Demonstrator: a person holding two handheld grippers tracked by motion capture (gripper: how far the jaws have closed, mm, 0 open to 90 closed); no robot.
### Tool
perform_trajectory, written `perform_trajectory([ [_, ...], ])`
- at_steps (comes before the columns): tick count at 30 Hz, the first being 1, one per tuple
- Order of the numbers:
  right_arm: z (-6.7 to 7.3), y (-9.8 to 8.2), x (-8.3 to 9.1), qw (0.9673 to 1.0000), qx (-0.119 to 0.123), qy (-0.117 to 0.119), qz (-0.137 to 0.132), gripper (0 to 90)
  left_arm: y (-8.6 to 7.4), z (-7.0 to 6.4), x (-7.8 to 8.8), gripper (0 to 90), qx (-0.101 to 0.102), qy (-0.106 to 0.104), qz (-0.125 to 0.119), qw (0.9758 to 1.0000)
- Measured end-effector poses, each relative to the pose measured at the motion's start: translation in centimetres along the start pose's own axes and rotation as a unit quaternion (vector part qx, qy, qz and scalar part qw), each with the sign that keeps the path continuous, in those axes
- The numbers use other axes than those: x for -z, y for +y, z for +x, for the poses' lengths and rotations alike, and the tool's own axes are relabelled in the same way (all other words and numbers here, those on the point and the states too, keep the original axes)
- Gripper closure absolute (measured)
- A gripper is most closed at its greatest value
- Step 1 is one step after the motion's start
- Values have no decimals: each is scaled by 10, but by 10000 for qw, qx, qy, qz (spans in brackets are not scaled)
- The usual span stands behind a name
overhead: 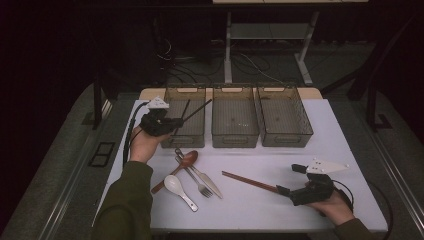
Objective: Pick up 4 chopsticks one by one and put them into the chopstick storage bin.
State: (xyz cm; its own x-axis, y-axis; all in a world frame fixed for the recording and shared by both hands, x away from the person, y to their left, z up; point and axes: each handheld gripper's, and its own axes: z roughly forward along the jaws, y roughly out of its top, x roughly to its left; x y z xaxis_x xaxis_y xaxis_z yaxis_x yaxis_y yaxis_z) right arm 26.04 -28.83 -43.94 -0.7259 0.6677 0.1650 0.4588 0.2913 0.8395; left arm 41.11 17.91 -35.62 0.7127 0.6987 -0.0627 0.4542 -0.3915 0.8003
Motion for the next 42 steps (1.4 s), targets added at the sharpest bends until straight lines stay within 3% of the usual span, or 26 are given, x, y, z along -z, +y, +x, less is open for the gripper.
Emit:
perform_trajectory([
  [17, 1, 0, 2, 10000, 7, 35, -33, 8, 17, 26, -27, 852, 357, 362, -126, 9986],
  [24, 1, 0, 2, 10000, -13, 39, -41, 8, 16, 35, -42, 852, 454, 510, -15, 9977],
  [35, 1, 0, 3, 10000, -6, 42, -73, 8, 11, 43, -57, 851, 820, 785, 152, 9934],
  [42, 1, 1, 3, 10000, -3, 45, -86, 8, 11, 44, -59, 831, 926, 989, 220, 9905],
])
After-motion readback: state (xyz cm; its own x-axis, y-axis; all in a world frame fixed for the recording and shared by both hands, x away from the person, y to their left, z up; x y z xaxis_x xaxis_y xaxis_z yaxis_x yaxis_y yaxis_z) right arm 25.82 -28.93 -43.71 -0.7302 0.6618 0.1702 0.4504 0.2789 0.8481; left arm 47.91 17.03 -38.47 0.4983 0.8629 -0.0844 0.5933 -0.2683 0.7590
